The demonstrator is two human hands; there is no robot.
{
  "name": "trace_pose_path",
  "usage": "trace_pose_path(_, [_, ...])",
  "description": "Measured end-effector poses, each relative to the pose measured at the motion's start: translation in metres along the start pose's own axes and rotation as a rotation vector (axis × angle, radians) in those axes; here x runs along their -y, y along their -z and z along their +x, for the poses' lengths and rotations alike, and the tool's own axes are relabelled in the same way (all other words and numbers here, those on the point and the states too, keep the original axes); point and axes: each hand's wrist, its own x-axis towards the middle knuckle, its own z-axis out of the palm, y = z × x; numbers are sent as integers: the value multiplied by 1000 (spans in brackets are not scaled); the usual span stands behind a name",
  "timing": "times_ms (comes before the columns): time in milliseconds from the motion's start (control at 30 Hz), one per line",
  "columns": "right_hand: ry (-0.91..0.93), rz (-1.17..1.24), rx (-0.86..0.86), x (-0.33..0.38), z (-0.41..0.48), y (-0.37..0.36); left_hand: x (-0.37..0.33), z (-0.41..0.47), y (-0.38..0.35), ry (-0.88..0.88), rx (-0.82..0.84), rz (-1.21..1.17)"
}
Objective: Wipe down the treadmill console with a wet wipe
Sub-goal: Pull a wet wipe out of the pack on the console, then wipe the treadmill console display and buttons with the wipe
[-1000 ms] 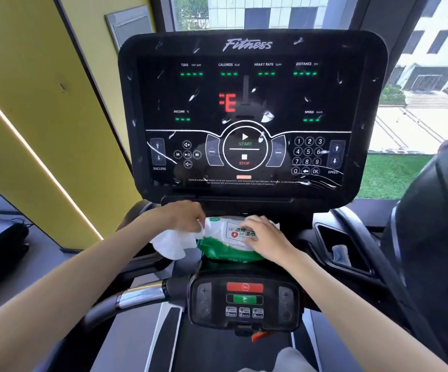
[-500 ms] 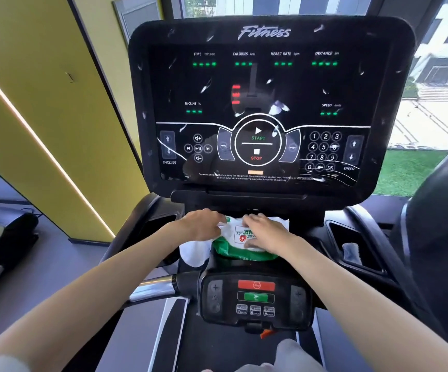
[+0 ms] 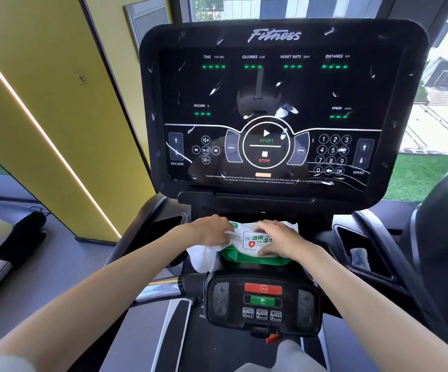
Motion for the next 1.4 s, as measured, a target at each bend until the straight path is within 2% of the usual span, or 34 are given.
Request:
trace_pose_path(133, [24, -66, 6, 5, 1, 1, -2, 2, -1, 1, -13, -3])
trace_pose_path(300, [-59, -164, 3, 24, 9, 0, -9, 0, 4, -4, -26, 17])
trace_pose_path(400, [-58, -157, 25, 25, 8, -2, -13, -6, 19, -43, -96, -28])
trace_pose_path(500, [-39, 62, 118, 23, -4, 16, -7, -15, 42, -101, -183, -237])
trace_pose_path(600, [47, 640, 96, 43, -23, 60, -12, -33, 73, -139, -265, -578])
trace_pose_path(667, [129, 862, 40, 59, -32, 89, -20, -43, 92, -177, -259, -760])
trace_pose_path(767, [148, 923, -131, 70, -33, 112, -31, -49, 115, -227, -241, -792])
trace_pose_path(867, [99, 1051, -294, 70, -29, 129, -27, -48, 127, -232, -334, -784])
trace_pose_path(1000, [48, 1132, -330, 72, -30, 151, -16, -60, 133, -210, -331, -840])
trace_pose_path(1067, [68, 1171, -282, 76, -32, 156, -13, -68, 139, -268, -343, -1015])
trace_pose_path(1100, [94, 1233, -255, 79, -32, 159, -13, -71, 143, -333, -372, -1193])
trace_pose_path(1167, [159, 1381, -228, 86, -29, 163, -13, -69, 145, -445, -428, -1707])
trace_pose_path(1233, [165, 1494, -267, 91, -23, 164, -17, -57, 131, -460, -328, -2073])
trace_pose_path(1333, [99, 1510, -291, 91, -17, 158, -32, -49, 100, -425, -9, -2079])
trace_pose_path(1400, [57, 1494, -241, 85, -15, 155, -37, -52, 95, -343, -62, -1930])
